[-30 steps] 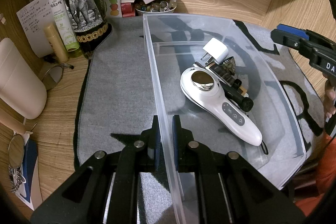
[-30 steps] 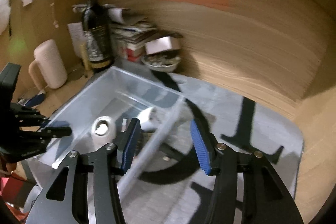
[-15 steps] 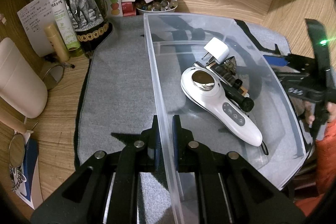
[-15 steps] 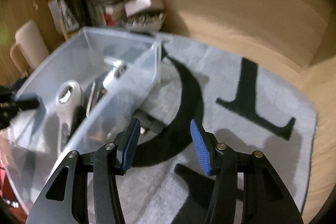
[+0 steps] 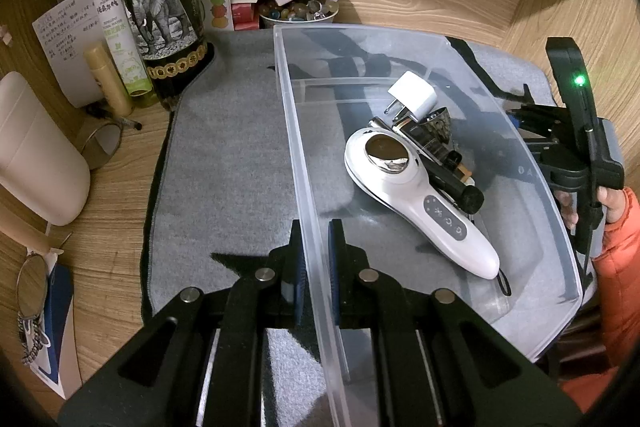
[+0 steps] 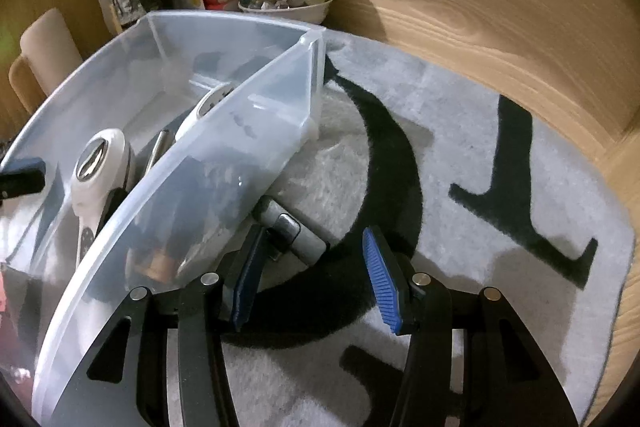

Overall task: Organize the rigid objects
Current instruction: 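Grasp the small black object on the rug with the right tool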

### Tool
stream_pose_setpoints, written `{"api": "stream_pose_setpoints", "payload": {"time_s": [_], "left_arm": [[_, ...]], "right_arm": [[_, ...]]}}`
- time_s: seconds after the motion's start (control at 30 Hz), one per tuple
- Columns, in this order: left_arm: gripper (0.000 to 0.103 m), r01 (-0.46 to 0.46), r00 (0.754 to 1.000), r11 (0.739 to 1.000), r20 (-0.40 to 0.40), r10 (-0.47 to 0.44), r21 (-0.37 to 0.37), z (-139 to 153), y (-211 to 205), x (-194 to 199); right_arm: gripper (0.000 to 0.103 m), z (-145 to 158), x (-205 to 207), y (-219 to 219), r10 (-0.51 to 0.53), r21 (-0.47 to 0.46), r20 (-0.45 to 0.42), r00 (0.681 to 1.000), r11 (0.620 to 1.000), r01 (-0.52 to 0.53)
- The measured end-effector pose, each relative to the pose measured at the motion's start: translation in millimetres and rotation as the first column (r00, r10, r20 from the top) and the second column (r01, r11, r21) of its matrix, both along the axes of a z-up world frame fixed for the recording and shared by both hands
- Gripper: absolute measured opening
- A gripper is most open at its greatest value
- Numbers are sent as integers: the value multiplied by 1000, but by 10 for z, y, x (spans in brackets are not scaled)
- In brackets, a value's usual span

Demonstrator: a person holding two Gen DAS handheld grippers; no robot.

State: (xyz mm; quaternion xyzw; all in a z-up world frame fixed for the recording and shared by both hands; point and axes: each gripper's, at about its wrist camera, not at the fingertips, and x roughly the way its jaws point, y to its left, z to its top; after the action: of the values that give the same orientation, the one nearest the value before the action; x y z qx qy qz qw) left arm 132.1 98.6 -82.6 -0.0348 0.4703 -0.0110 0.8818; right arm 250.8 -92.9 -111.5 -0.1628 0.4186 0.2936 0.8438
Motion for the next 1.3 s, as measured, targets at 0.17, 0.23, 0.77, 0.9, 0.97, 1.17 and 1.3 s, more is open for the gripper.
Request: {"api": "stream_pose_setpoints", "payload": {"time_s": [0.17, 0.23, 0.77, 0.9, 0.97, 1.17, 1.3], "left_arm": [[8, 0, 1000, 1000, 0, 0, 0, 0, -3, 1], [8, 0, 1000, 1000, 0, 0, 2, 0, 1, -1], [8, 2, 1000, 1000, -2, -2, 8, 13, -14, -1], [8, 1, 1000, 1000, -2, -1, 7, 14, -14, 0], [8, 1, 1000, 1000, -2, -1, 7, 13, -14, -1], [8, 2, 1000, 1000, -3, -2, 8, 12, -7, -6], [8, 2, 1000, 1000, -2, -2, 9, 13, -16, -1]], "right_arm": [[27, 9, -16, 27, 1, -5, 24, 1000, 1000, -1], [27, 24, -26, 25, -12, -7, 34, 999, 1000, 12], [9, 224, -160, -131, -53, 5, 62, 997, 999, 53], [14, 245, -128, -200, -69, 19, 39, 997, 997, 69], [29, 222, -93, -181, -70, 23, 25, 997, 997, 70], [34, 33, 15, 25, -61, -39, 24, 998, 997, 62], [23, 11, 47, 20, -62, -18, 28, 998, 998, 63]]}}
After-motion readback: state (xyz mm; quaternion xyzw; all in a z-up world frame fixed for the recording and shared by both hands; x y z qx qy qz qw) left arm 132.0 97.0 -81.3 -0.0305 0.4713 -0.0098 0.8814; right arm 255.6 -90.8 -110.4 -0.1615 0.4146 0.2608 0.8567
